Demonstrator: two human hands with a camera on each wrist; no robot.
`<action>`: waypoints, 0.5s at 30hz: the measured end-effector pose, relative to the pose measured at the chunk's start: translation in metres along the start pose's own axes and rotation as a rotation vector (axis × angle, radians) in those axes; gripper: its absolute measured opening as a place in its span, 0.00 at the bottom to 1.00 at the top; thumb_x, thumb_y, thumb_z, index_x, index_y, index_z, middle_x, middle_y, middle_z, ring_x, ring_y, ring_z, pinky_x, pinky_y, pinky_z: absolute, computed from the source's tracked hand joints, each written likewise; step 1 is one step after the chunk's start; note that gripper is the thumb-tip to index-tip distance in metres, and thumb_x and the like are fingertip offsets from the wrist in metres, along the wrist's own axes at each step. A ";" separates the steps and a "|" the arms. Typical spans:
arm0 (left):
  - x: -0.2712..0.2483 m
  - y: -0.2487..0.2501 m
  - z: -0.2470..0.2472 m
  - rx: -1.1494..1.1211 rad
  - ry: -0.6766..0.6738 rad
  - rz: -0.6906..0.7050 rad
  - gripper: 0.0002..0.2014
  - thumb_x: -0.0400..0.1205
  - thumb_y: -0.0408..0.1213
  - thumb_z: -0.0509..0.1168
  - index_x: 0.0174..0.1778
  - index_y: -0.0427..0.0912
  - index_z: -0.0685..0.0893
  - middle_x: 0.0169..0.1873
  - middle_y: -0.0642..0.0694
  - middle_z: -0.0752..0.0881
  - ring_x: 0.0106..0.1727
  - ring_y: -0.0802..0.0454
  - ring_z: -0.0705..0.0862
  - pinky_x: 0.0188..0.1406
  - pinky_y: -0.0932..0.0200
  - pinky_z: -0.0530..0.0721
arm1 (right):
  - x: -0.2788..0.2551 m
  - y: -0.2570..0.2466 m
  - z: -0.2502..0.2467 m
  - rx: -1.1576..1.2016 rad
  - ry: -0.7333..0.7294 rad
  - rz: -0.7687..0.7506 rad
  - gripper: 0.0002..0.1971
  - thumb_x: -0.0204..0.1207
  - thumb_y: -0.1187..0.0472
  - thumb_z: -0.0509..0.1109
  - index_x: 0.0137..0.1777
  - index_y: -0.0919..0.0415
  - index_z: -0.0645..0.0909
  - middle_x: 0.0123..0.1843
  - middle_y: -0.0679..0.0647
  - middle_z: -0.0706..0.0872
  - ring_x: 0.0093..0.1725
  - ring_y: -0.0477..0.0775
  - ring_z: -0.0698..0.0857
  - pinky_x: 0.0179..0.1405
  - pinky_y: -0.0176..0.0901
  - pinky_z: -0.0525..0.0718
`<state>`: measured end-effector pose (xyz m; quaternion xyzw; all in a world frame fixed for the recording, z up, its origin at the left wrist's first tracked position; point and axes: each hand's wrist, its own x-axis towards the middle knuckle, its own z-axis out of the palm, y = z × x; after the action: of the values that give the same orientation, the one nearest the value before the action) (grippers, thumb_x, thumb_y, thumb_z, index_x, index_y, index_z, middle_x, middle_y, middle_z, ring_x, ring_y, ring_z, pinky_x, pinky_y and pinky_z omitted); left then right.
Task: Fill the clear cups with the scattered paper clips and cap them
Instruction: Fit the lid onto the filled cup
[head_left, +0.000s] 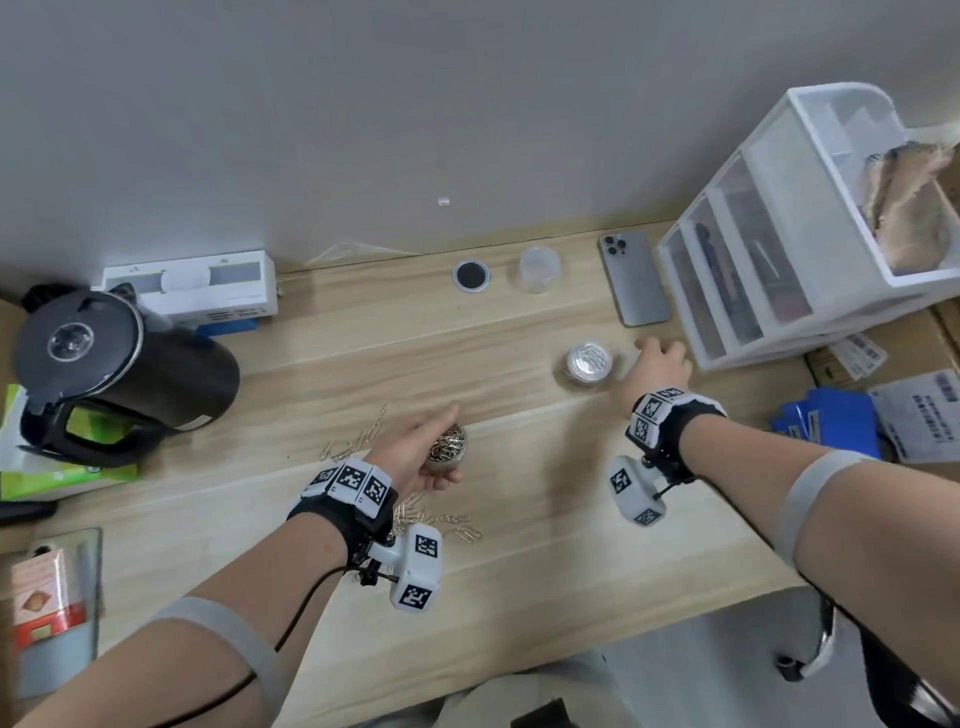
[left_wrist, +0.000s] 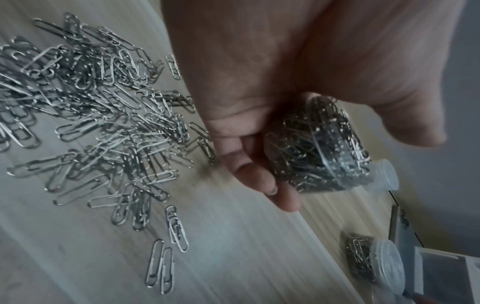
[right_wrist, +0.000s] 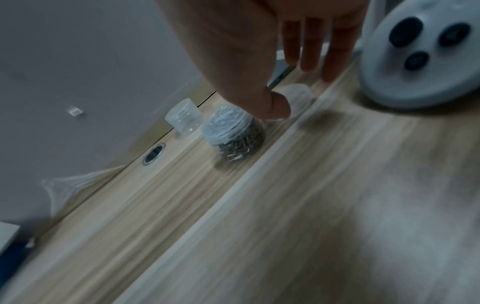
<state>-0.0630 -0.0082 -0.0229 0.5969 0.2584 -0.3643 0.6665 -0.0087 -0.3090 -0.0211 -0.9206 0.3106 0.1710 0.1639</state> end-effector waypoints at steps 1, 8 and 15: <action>0.001 0.003 0.002 -0.013 0.003 -0.013 0.32 0.71 0.62 0.74 0.60 0.39 0.83 0.39 0.33 0.87 0.30 0.41 0.87 0.28 0.56 0.84 | 0.005 -0.001 0.000 -0.046 -0.033 -0.008 0.28 0.75 0.64 0.65 0.76 0.53 0.67 0.72 0.62 0.66 0.70 0.67 0.68 0.67 0.61 0.73; 0.005 0.023 0.009 -0.112 0.022 -0.160 0.19 0.87 0.55 0.57 0.59 0.42 0.79 0.36 0.34 0.85 0.25 0.41 0.85 0.25 0.58 0.81 | 0.021 -0.007 0.014 -0.172 -0.094 -0.072 0.24 0.73 0.68 0.65 0.69 0.53 0.75 0.68 0.63 0.69 0.67 0.69 0.69 0.63 0.62 0.76; -0.003 0.030 0.007 -0.180 -0.027 -0.134 0.14 0.85 0.41 0.53 0.53 0.37 0.80 0.45 0.30 0.89 0.26 0.41 0.84 0.24 0.60 0.77 | 0.015 -0.002 -0.012 -0.066 0.119 -0.083 0.26 0.72 0.49 0.68 0.68 0.58 0.71 0.71 0.65 0.69 0.72 0.69 0.66 0.61 0.61 0.76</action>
<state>-0.0411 -0.0144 -0.0014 0.5110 0.3204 -0.3913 0.6951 0.0059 -0.3200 -0.0162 -0.9461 0.2756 0.1194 0.1215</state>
